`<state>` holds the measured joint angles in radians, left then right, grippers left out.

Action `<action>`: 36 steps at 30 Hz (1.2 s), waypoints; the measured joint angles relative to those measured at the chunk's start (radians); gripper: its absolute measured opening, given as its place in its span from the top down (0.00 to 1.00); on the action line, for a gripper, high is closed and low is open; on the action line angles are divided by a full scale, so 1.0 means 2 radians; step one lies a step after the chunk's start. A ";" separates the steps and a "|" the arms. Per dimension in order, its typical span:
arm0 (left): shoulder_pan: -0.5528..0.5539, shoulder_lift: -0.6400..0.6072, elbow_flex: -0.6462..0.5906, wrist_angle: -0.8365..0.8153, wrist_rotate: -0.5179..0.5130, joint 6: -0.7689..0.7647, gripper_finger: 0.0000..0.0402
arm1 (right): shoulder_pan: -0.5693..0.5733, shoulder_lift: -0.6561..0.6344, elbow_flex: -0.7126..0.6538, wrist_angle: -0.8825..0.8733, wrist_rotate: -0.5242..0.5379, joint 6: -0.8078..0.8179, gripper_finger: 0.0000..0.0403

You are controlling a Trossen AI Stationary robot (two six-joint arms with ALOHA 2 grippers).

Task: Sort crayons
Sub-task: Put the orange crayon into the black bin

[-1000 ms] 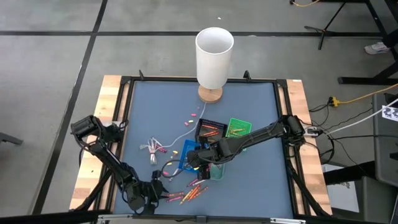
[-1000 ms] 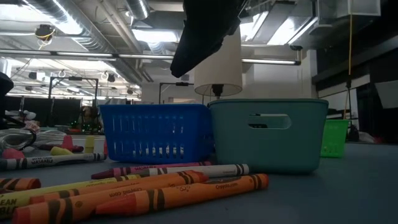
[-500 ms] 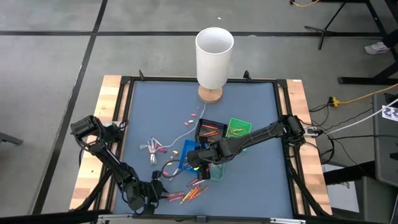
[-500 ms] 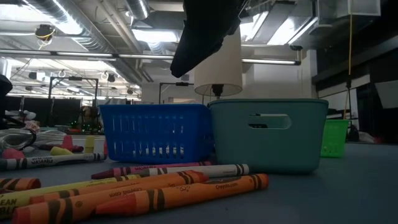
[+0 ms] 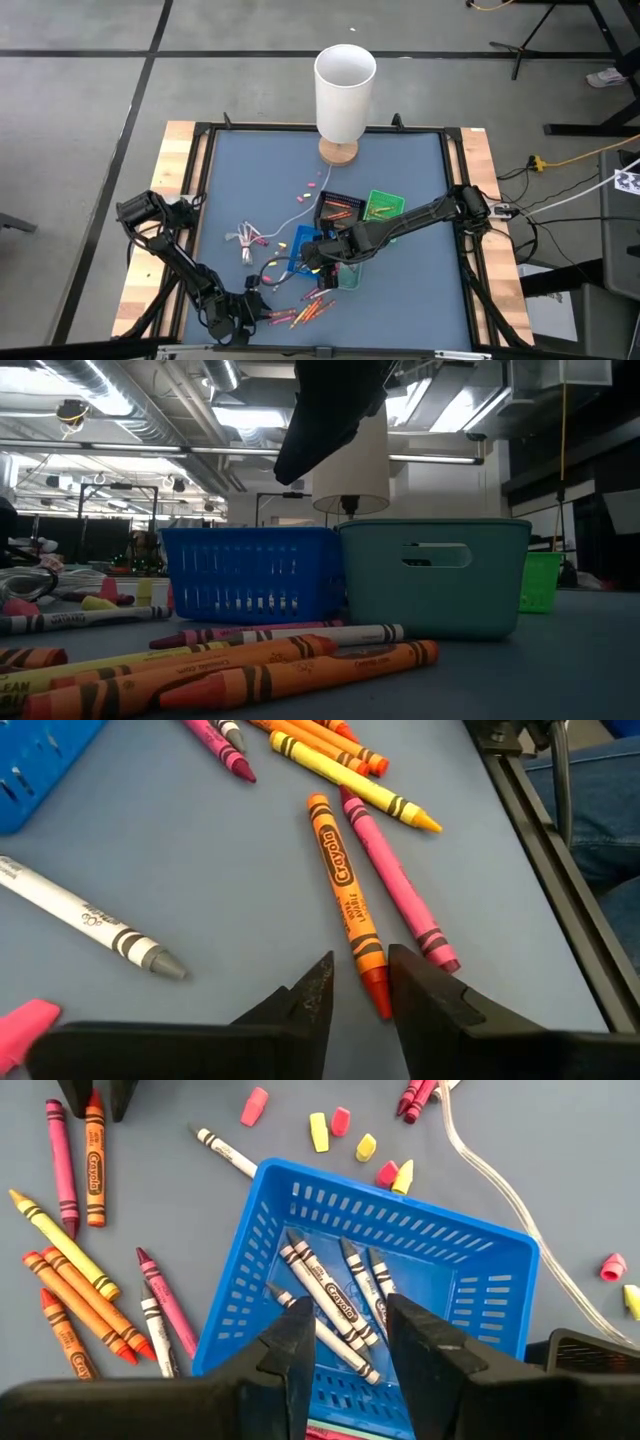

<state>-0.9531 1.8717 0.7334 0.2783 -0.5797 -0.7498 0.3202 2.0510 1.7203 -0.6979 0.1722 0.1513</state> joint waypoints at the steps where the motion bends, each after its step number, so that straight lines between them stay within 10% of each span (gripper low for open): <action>1: 0.000 0.000 0.000 0.000 -0.001 0.000 0.80 | 0.000 0.000 0.000 0.000 0.000 0.000 0.69; 36: 0.016 -0.042 -0.002 0.008 -0.100 -0.001 0.99 | 0.040 -0.096 0.000 -0.145 0.032 0.001 0.69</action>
<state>-0.9211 1.7884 0.7292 0.2949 -0.7788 -0.7518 0.3993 1.8582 1.7206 -0.9872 0.2367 0.1534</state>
